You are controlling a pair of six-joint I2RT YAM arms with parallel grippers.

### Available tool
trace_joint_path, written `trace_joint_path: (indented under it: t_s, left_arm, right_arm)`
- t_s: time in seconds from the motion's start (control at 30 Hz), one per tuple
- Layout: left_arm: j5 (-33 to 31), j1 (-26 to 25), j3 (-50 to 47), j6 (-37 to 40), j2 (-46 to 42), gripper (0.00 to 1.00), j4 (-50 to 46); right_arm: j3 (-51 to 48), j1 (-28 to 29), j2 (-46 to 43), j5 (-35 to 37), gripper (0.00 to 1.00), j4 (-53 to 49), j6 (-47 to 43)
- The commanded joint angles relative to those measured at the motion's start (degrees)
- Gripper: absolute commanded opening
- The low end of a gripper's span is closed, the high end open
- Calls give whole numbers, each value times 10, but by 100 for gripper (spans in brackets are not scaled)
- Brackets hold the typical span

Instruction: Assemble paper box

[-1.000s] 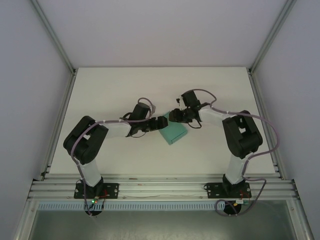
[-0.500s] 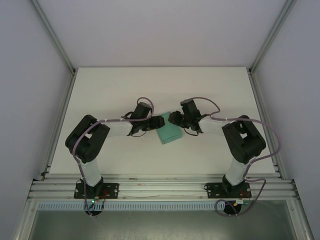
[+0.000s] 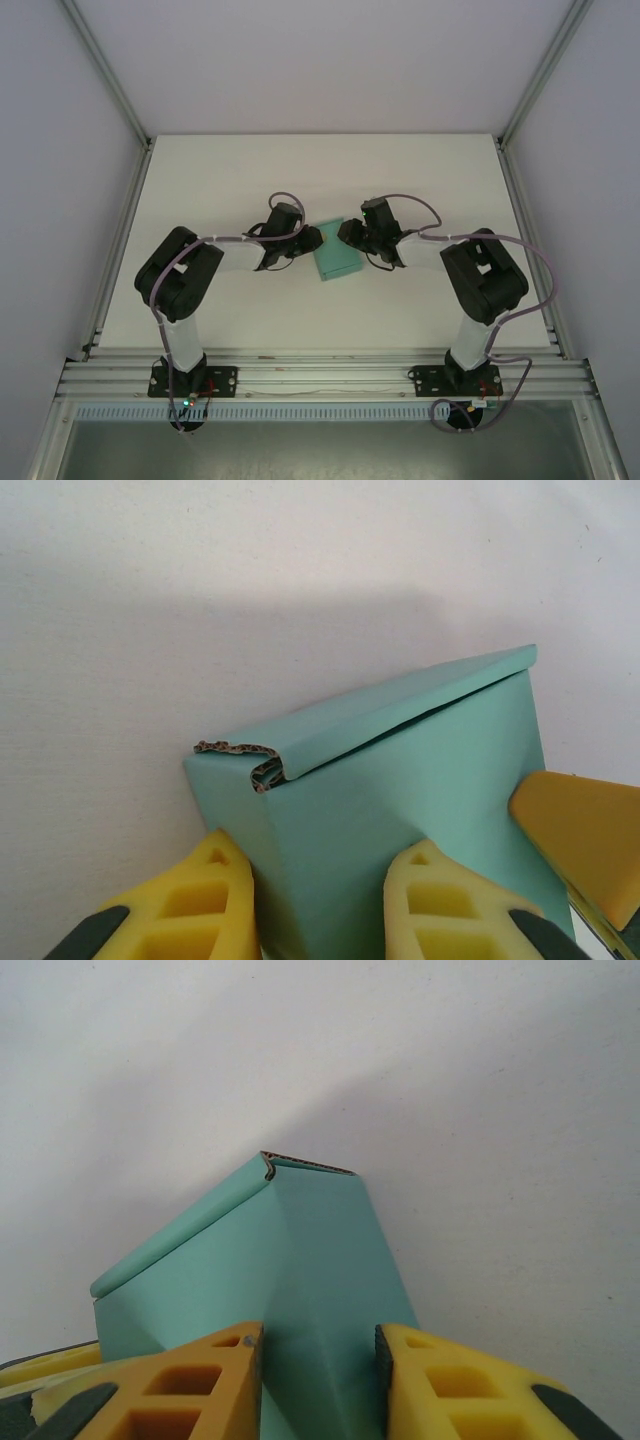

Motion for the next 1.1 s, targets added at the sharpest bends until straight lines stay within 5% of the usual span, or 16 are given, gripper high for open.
trace_joint_path:
  t_s: [0.0, 0.17, 0.37, 0.6, 1.07]
  left_arm:
    - [59, -36, -15, 8, 51, 13, -60]
    - [42, -36, 3, 36, 36, 46, -119]
    - [3, -35, 29, 78, -27, 64, -204]
    - [10, -35, 26, 89, -83, 89, -225]
    - [54, -35, -22, 73, -108, 86, -221]
  right_arm:
    - [-12, 50, 56, -89, 31, -71, 7]
    - [-2, 48, 36, -42, 31, -121, -8]
    - [11, 50, 26, 59, 28, -215, -19]
    - [-1, 51, 17, 76, 28, -210, -8]
    - [6, 54, 19, 80, 28, -217, -5]
